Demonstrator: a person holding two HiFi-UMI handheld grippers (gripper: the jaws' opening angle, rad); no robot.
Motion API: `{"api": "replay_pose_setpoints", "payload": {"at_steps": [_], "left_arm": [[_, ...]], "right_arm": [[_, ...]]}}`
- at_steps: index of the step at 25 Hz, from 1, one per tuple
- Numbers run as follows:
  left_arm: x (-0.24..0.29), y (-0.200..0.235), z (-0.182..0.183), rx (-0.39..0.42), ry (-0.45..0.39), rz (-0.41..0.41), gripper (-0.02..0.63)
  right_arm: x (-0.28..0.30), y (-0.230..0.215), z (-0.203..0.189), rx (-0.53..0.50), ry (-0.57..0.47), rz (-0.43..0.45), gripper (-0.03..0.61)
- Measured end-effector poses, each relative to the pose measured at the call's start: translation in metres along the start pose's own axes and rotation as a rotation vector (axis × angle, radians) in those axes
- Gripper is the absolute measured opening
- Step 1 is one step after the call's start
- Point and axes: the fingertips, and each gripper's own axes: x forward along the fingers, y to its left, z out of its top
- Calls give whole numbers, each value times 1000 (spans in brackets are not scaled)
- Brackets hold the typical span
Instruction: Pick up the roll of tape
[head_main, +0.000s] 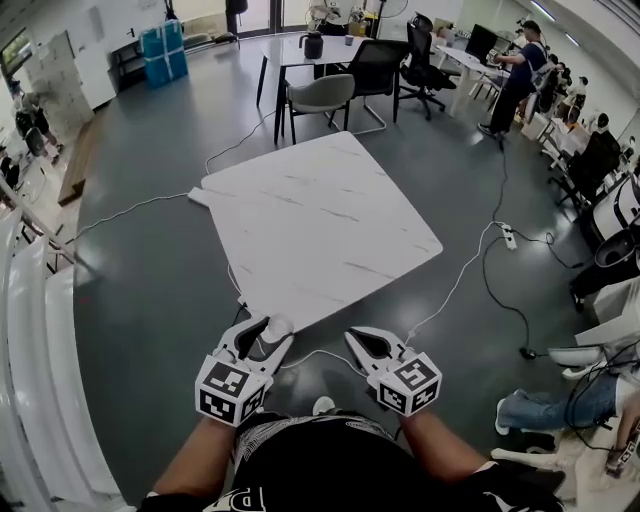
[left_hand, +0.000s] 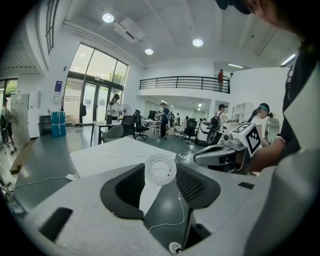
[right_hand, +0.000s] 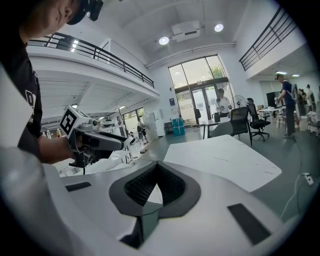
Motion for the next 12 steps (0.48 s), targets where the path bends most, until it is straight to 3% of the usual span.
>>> {"api": "replay_pose_setpoints", "payload": {"at_steps": [12], "left_arm": [[-38,47,-1,37,1,-66,206]], "right_arm": [[33,40,8,32,-33,-102,5]]}}
